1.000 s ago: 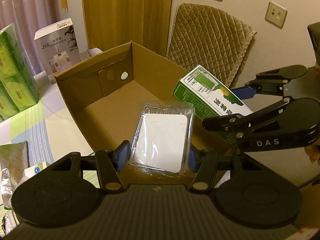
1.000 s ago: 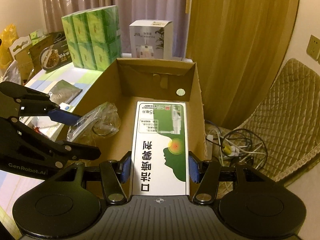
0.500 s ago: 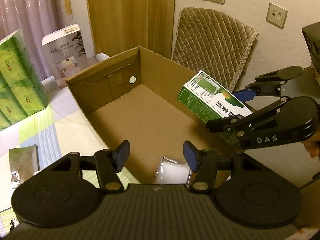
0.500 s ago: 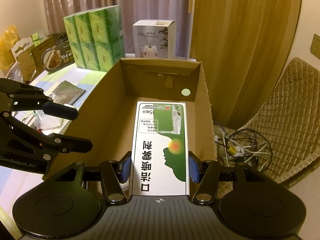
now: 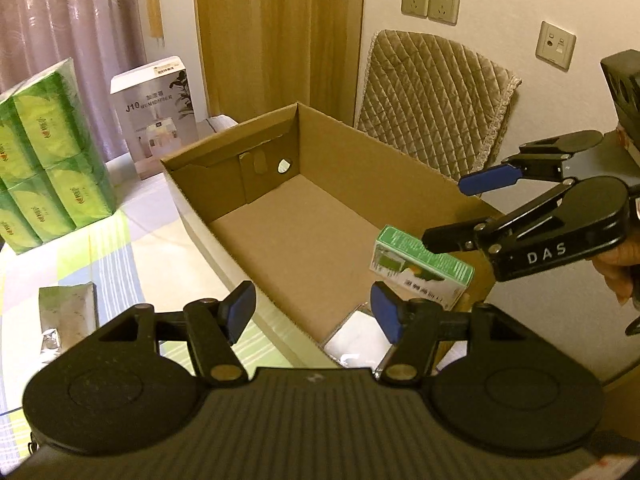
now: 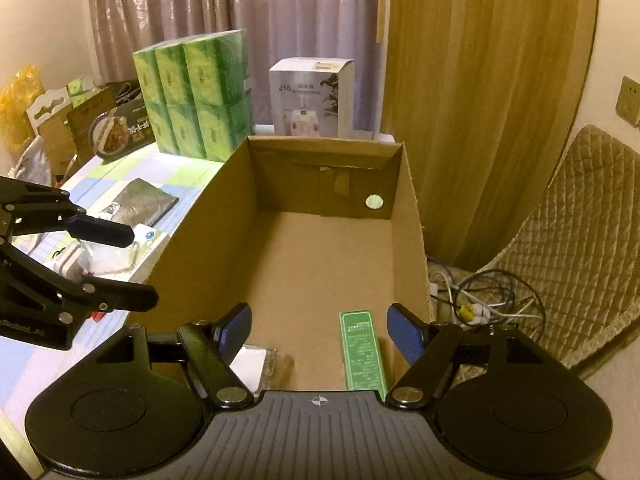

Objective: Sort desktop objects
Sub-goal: 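Open both tools to drop the tray and spray box into the cardboard box, then move both tools back over the table toward the spoon and ointment box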

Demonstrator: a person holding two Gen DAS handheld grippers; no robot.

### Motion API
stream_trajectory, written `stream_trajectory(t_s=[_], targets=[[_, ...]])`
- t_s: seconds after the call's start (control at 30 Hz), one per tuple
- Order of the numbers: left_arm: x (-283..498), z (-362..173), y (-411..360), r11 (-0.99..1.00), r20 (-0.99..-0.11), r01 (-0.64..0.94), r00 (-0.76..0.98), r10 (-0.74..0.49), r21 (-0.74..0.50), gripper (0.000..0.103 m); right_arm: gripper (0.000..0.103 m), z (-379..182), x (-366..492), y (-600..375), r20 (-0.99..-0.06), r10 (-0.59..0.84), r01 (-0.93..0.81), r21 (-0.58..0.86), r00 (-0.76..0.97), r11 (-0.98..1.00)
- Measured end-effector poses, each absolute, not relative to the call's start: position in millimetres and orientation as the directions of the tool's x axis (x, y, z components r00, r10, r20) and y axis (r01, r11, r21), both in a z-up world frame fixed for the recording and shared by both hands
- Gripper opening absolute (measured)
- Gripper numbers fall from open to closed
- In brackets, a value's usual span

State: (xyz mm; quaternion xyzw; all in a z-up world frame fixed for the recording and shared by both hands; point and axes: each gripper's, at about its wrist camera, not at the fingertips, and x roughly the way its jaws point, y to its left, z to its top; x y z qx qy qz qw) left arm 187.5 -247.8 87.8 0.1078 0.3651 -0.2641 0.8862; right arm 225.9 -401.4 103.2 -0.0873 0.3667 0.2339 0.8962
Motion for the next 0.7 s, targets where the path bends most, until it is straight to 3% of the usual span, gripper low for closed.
stream_trajectory(t_s=[0.3,0.7], targets=[[168.3,99.6,-227.6,0.846,-0.693,0.532,0.614,-0.378,0.01,0.063,0.075,119.7,205.4,-386.2,-0.686,0.36,-0.494,0.002,0.632,0.87],[132.2,118.3,-165.6,0.875,-0.683,0.482,0.653,-0.329,0.04,0.078,0.085,143.4,179.5,-332.8,-0.661,0.416,-0.559,-0.006,0.624,0.829]])
